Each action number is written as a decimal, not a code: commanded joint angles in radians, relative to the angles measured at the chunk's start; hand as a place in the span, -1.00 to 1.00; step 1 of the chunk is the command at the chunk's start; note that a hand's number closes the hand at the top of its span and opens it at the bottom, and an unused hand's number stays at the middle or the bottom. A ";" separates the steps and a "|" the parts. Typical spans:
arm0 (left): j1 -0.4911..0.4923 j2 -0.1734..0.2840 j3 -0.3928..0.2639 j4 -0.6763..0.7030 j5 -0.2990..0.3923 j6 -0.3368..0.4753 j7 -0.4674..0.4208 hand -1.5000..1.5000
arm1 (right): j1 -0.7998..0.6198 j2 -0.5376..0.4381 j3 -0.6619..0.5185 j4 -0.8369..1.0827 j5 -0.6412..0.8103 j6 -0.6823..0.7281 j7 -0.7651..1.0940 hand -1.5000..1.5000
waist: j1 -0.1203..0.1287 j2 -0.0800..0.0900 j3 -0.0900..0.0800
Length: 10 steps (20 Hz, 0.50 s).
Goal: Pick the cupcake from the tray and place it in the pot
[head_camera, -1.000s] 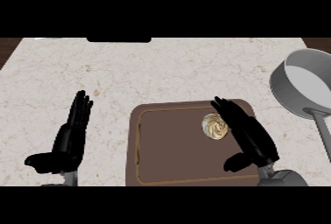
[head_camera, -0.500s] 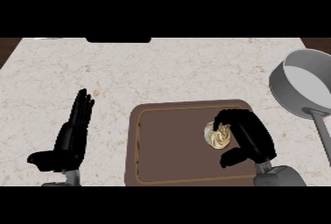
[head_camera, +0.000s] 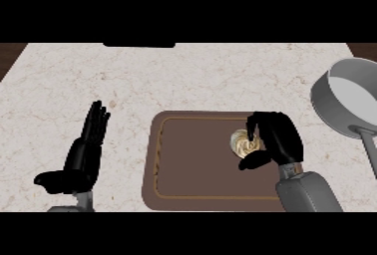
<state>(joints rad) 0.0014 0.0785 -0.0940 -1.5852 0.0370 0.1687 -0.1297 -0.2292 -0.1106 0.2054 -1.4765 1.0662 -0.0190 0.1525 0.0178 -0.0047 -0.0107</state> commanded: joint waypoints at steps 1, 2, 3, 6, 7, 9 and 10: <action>0.004 0.000 -0.020 -0.019 -0.001 -0.014 0.011 0.00 | -0.105 0.077 -0.095 0.155 0.088 0.066 0.322 1.00 | 0.045 0.022 0.005; -0.005 -0.004 -0.017 -0.002 0.007 -0.019 0.006 0.00 | -0.164 0.106 -0.088 0.172 0.121 0.075 0.396 1.00 | 0.044 0.021 0.006; 0.009 0.009 -0.019 -0.004 -0.003 -0.025 -0.001 0.00 | -0.221 0.107 -0.104 0.205 0.141 0.080 0.455 1.00 | 0.050 0.020 0.007; -0.053 0.008 -0.008 0.003 0.002 -0.023 0.031 0.00 | -0.404 0.109 -0.087 0.325 0.186 0.002 0.589 1.00 | 0.044 0.019 0.010; -0.017 0.007 -0.003 0.020 0.007 -0.025 0.009 0.00 | -0.461 0.109 -0.069 0.293 0.188 0.015 0.651 1.00 | 0.033 0.012 0.010; -0.039 0.009 0.018 0.037 0.023 -0.032 0.001 0.00 | -0.546 0.110 -0.032 0.358 0.206 -0.043 0.704 1.00 | 0.027 0.012 0.010; -0.023 0.000 -0.002 -0.001 0.010 -0.018 0.028 0.00 | -0.587 0.110 -0.024 0.381 0.222 -0.080 0.716 1.00 | 0.033 0.011 0.010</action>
<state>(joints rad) -0.0322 0.0820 -0.0945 -1.5724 0.0431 0.1504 -0.1110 -0.6560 -0.0104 0.1534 -1.1804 1.2394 -0.0324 0.7351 0.0501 0.0080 -0.0024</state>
